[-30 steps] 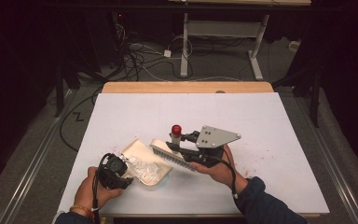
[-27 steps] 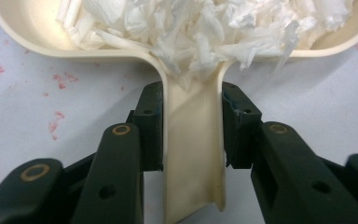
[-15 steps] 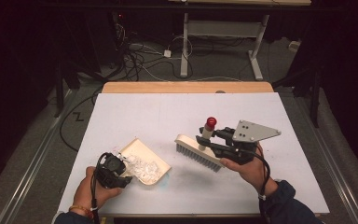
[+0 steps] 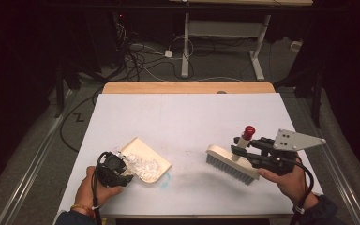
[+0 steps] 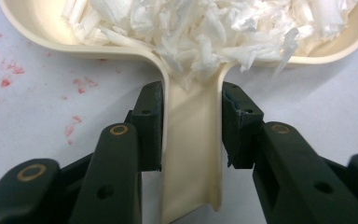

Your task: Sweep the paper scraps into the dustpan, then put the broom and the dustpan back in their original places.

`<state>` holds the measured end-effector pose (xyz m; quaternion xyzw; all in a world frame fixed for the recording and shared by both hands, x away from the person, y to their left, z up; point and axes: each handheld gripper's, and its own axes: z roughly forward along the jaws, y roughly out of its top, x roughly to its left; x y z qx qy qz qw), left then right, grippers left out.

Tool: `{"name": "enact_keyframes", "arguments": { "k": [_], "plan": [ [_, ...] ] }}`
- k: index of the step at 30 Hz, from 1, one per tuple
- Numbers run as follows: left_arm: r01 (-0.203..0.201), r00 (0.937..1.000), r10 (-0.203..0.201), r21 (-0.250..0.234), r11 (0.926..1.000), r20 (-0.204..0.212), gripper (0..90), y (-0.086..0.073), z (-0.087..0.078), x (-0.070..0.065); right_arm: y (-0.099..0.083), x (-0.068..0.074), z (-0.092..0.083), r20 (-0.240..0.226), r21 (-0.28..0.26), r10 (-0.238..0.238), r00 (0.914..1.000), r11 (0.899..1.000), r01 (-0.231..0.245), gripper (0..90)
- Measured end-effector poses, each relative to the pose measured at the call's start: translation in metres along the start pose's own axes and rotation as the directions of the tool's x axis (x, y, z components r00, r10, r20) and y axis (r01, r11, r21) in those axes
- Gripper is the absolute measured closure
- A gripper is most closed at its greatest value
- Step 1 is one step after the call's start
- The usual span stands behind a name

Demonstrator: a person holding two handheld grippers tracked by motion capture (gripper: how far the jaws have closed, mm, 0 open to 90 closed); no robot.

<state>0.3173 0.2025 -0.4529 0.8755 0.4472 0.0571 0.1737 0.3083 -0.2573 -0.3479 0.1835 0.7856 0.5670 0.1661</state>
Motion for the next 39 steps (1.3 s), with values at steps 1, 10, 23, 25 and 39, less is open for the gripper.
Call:
{"name": "enact_keyframes", "arguments": {
  "k": [1, 10, 23, 25, 39],
  "plan": [
    [0.003, 1.0, -0.003, -0.004, 1.0, -0.004, 61.6, 0.0, 0.0, 0.0, -0.002, -0.001, -0.005, 0.002, 0.001, 0.004, 1.0, 1.0, -0.004, 70.2],
    [0.027, 0.9996, -0.027, -0.032, 0.9991, -0.009, 62.8, 0.001, -0.006, 0.002, -0.013, -0.005, -0.038, -0.043, 0.052, 0.047, 0.9979, 0.998, -0.045, 70.2],
    [0.12, 0.991, -0.125, -0.086, 0.989, -0.049, 62.9, 0.001, -0.004, 0.008, -0.029, -0.03, -0.042, -0.071, 0.199, 0.13, 0.9889, 0.973, -0.114, 70.0],
    [0.135, 0.9891, -0.14, -0.091, 0.9867, -0.046, 62.9, 0.0, -0.003, 0.01, -0.032, -0.037, -0.039, -0.059, 0.198, 0.149, 0.9871, 0.971, -0.135, 70.0],
    [0.208, 0.975, -0.217, -0.143, 0.9677, -0.049, 62.8, -0.001, -0.003, 0.015, -0.038, -0.069, -0.016, 0.054, 0.18, 0.211, 0.9759, 0.959, -0.218, 65.8]
  ]
}}
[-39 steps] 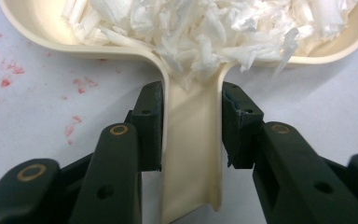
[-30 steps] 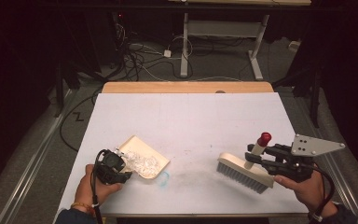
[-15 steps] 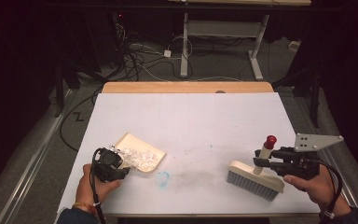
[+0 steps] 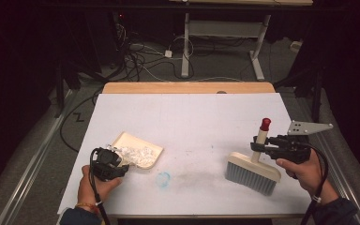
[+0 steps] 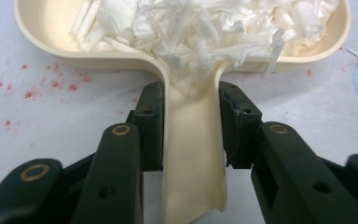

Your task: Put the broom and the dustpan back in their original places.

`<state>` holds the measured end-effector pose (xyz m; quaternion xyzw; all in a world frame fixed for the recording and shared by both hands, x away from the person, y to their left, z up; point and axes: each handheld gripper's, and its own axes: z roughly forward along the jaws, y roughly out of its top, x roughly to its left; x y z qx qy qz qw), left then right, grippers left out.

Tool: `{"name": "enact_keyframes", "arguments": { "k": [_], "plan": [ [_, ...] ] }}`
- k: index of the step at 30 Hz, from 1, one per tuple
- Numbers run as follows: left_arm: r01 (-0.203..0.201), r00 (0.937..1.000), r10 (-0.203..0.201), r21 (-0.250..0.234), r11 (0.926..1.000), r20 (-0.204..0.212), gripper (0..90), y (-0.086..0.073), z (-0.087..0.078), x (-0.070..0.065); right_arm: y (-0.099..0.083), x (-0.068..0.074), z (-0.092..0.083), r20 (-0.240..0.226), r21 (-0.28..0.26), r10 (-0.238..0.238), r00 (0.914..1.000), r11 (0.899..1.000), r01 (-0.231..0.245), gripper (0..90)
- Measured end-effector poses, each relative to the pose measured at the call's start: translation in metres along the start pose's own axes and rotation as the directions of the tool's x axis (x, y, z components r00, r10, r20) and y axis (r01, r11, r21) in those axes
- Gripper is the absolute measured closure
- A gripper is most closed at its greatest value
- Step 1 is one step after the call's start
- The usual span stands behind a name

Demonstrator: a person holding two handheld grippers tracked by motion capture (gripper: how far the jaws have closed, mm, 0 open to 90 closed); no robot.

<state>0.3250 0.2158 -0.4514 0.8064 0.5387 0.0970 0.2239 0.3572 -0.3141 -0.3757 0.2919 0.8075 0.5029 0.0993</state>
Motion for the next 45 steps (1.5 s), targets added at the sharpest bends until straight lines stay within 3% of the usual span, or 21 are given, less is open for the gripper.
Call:
{"name": "enact_keyframes", "arguments": {
  "k": [9, 12, 17, 25, 33, 35, 38, 40, 44, 45],
  "plan": [
    [0.006, 0.9999, -0.006, 0.004, 1.0, -0.008, 62.7, -0.001, 0.001, -0.005, 0.008, -0.014, 0.025, 0.098, 0.034, 0.018, 0.995, 0.999, -0.022, 62.1],
    [0.046, 0.9988, -0.045, -0.007, 0.9989, 0.019, 60.8, -0.002, -0.001, -0.006, 0.008, -0.016, 0.031, 0.124, 0.035, 0.019, 0.9921, 0.999, -0.024, 61.5],
    [0.055, 0.9974, -0.054, -0.018, 0.9983, 0.048, 55.4, -0.007, -0.007, -0.012, 0.01, -0.021, 0.039, 0.176, 0.028, 0.031, 0.984, 0.999, -0.036, 61.1],
    [0.005, 0.9958, -0.003, -0.012, 0.9999, 0.091, 52.8, -0.014, -0.01, -0.025, 0.012, -0.022, 0.049, 0.217, 0.025, 0.022, 0.976, 0.999, -0.029, 60.9],
    [-0.078, 0.9966, 0.08, -0.059, 0.9952, 0.02, 44.7, -0.016, -0.014, -0.029, 0.011, -0.026, 0.055, 0.294, 0.04, 0.025, 0.9553, 0.998, -0.038, 58.8],
    [-0.093, 0.9956, 0.091, -0.088, 0.9918, -0.025, 39.5, -0.018, -0.017, -0.029, 0.01, -0.027, 0.057, 0.321, 0.039, 0.023, 0.9468, 0.999, -0.038, 57.9],
    [-0.129, 0.9913, 0.124, -0.131, 0.983, -0.044, 30.1, -0.022, -0.02, -0.03, 0.01, -0.026, 0.058, 0.366, 0.03, 0.005, 0.9305, 0.999, -0.018, 56.3],
    [-0.171, 0.9843, 0.161, -0.169, 0.9707, -0.073, 27.1, -0.024, -0.022, -0.033, 0.011, -0.027, 0.059, 0.39, 0.028, 0.002, 0.9207, 1.0, -0.014, 55.6],
    [-0.245, 0.9687, 0.22, -0.287, 0.926, -0.114, 23.9, -0.03, -0.025, -0.04, 0.012, -0.028, 0.059, 0.455, -0.005, -0.011, 0.8902, 1.0, 0.014, 52.4],
    [-0.263, 0.9637, 0.233, -0.305, 0.9153, -0.13, 22.4, -0.031, -0.024, -0.042, 0.012, -0.028, 0.058, 0.464, -0.02, -0.011, 0.886, 1.0, 0.023, 51.9]
  ]
}}
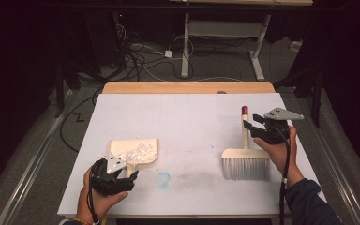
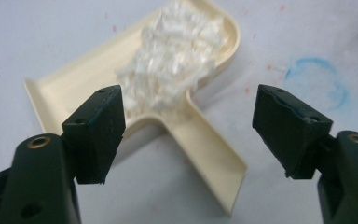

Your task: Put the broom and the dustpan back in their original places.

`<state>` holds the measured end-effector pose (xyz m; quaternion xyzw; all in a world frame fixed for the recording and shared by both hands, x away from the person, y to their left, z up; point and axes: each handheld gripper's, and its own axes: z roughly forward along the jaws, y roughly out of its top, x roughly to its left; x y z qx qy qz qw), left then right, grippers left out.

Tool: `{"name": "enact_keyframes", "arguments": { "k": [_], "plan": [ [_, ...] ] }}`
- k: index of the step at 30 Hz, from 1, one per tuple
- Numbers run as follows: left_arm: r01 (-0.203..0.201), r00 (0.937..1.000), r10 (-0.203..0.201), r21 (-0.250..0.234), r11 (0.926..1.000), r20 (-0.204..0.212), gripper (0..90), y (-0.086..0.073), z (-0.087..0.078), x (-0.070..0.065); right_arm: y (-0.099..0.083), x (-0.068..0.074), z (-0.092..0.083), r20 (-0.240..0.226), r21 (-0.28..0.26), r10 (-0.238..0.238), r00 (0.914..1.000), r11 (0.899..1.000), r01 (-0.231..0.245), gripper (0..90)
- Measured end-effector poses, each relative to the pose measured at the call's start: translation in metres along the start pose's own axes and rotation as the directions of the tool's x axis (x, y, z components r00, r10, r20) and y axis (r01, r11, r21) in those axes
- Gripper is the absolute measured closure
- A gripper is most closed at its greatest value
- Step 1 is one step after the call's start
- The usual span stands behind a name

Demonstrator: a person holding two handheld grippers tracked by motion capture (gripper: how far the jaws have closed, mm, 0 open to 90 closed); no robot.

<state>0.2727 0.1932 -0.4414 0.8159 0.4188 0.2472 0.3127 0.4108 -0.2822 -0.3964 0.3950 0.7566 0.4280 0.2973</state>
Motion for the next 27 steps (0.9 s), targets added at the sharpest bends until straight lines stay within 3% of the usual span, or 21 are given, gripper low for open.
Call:
{"name": "enact_keyframes", "arguments": {
  "k": [3, 6, 9, 13, 16, 21, 27],
  "plan": [
    [-0.044, 0.9991, 0.044, -0.032, 0.9985, -0.002, 22.1, -0.004, 0.003, -0.005, 0.001, -0.002, -0.003, -0.013, -0.047, 0.002, 0.9999, 0.999, -0.002, 49.7],
    [-0.077, 0.997, 0.077, -0.043, 0.9961, -0.005, 20.3, -0.006, 0.006, -0.01, 0.002, -0.001, -0.005, -0.012, -0.06, -0.006, 0.9999, 0.998, 0.006, 46.3],
    [-0.073, 0.9973, 0.074, -0.081, 0.9941, 0.007, 19.4, -0.008, 0.007, -0.011, 0.003, 0.001, -0.004, 0.007, -0.051, -0.028, 0.9996, 0.998, 0.028, 42.0],
    [-0.088, 0.996, 0.089, -0.087, 0.9923, 0.011, 18.3, -0.008, 0.009, -0.014, 0.004, 0.006, -0.006, 0.004, -0.072, -0.036, 0.9993, 0.997, 0.036, 38.6],
    [-0.083, 0.9962, 0.085, -0.084, 0.993, 0.02, 18.3, -0.009, 0.011, -0.015, 0.006, 0.009, -0.008, 0.028, -0.1, -0.053, 0.9982, 0.993, 0.055, 32.9],
    [-0.088, 0.9957, 0.09, -0.078, 0.9931, 0.024, 16.8, -0.01, 0.013, -0.017, 0.007, 0.018, -0.016, 0.05, -0.151, -0.048, 0.9976, 0.987, 0.055, 26.4],
    [-0.101, 0.9941, 0.104, -0.082, 0.9915, 0.031, 16.8, -0.011, 0.015, -0.019, 0.01, 0.028, -0.025, 0.041, -0.196, -0.032, 0.9986, 0.98, 0.039, 22.7]
  ]
}}
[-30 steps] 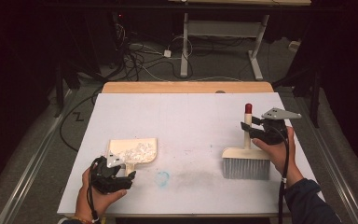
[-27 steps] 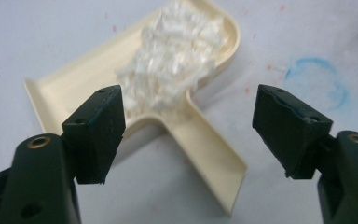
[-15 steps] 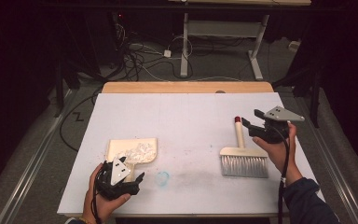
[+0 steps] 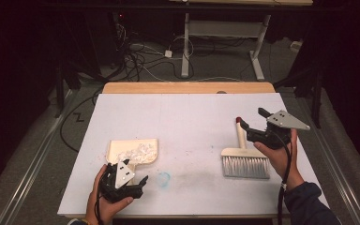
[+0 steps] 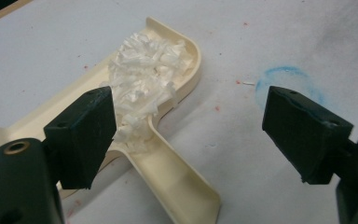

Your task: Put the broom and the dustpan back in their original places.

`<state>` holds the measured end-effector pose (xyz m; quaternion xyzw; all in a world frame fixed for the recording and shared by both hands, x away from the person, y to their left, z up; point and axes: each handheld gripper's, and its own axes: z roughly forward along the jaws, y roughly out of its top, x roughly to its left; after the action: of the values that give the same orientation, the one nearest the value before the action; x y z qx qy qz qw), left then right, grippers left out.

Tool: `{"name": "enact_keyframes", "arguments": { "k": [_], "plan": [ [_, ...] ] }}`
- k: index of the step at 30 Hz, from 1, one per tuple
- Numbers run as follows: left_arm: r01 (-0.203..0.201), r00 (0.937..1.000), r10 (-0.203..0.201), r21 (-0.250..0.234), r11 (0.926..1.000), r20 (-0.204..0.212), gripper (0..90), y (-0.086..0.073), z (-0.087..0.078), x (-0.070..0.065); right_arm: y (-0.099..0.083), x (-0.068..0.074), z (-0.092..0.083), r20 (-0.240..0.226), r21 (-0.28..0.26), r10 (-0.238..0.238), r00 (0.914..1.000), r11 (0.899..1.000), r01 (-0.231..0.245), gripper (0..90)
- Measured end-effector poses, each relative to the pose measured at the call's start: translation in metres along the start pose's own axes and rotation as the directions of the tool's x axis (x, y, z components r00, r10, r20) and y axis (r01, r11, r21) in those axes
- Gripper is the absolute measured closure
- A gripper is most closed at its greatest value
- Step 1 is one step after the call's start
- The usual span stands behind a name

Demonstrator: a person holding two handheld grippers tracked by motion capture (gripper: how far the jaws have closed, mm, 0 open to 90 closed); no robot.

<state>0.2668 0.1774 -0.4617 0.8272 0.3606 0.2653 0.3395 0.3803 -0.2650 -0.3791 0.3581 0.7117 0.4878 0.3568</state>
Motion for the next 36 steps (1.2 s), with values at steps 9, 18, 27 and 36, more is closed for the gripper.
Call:
{"name": "enact_keyframes", "arguments": {
  "k": [9, 18, 27, 36],
  "plan": [
    [-0.014, 0.9999, 0.014, -0.011, 0.9998, -0.001, 16.7, 0.002, 0.003, 0.0, 0.009, 0.01, -0.016, -0.048, -0.036, -0.021, 0.9986, 0.999, 0.019, 22.3],
    [-0.025, 0.9997, 0.025, -0.012, 0.9996, -0.006, 16.7, 0.001, 0.0, -0.001, 0.008, 0.012, -0.03, -0.042, -0.065, -0.065, 0.997, 0.996, 0.062, 21.2],
    [-0.033, 0.9994, 0.033, -0.019, 0.9993, -0.007, 16.7, 0.001, -0.002, -0.002, 0.006, 0.015, -0.047, -0.064, -0.065, -0.075, 0.9951, 0.995, 0.071, 21.2],
    [-0.025, 0.9996, 0.025, -0.029, 0.9993, -0.015, 14.8, 0.001, -0.003, -0.002, 0.002, 0.025, -0.064, -0.081, -0.055, -0.108, 0.9909, 0.993, 0.103, 21.1]
  ]
}}
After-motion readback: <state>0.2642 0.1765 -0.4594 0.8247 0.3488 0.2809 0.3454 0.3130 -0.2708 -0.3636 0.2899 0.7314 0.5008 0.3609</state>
